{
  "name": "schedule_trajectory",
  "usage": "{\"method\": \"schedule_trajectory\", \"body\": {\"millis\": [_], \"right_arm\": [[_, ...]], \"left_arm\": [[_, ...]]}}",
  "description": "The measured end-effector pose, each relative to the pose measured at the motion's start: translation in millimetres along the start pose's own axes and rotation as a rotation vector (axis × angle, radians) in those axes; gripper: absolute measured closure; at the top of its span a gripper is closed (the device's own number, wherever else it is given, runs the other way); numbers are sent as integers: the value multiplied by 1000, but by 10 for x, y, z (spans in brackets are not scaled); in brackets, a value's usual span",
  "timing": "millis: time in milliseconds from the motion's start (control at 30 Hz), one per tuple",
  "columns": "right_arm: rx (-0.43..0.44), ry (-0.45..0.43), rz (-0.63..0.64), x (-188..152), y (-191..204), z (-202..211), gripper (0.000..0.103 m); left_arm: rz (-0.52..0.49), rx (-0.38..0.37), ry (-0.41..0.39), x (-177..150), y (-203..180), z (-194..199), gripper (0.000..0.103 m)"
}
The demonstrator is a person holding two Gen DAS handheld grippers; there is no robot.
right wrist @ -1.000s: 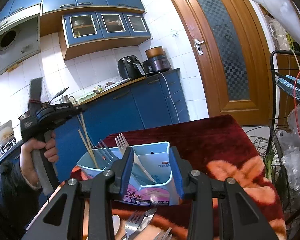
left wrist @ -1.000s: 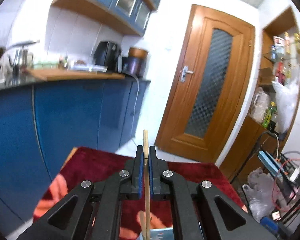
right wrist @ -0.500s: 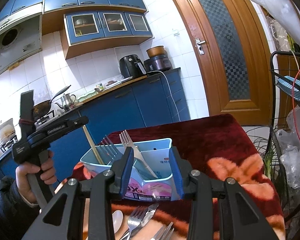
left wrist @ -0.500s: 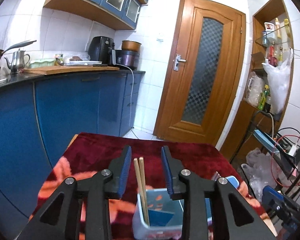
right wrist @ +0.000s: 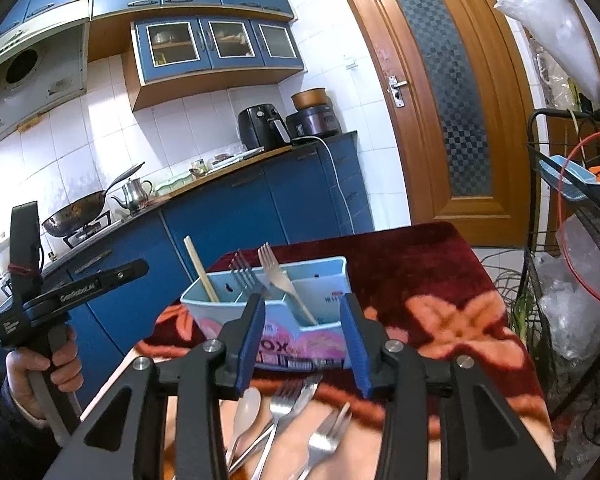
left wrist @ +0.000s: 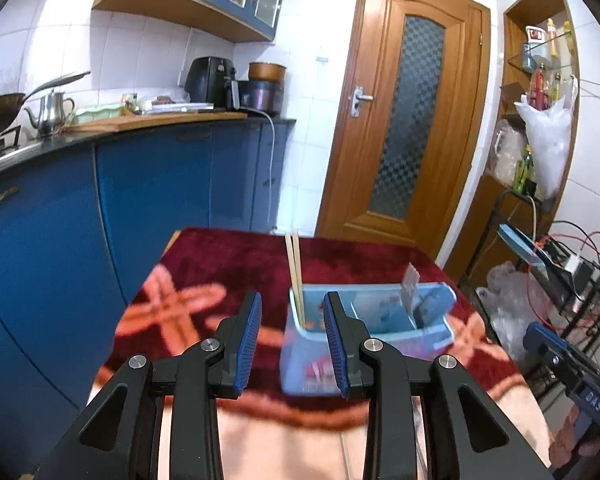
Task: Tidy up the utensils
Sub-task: 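Lower both open tools toward the loose utensils beside the caddy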
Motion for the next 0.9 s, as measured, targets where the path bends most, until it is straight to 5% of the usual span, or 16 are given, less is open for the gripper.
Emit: {"method": "schedule_trajectory", "body": {"millis": [467,900], "right_arm": [[-37,94,-32,-288,41,325,59],[-63,188,-52,-634,-44,343,56]], "left_arm": [[4,-31,213,-680,-164,368,70],[0,-53,356,-1168,-367,213,70]]}}
Point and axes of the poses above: each gripper's, at about its wrist camera, not at the fingertips, and z roughly against the way its jaws point, y to its left, x to its top, the point moved 3 cm from there along -z, roughly the way its jaws point, and after that the axes turned 11 degrees about -y, right-handed, at the moved point
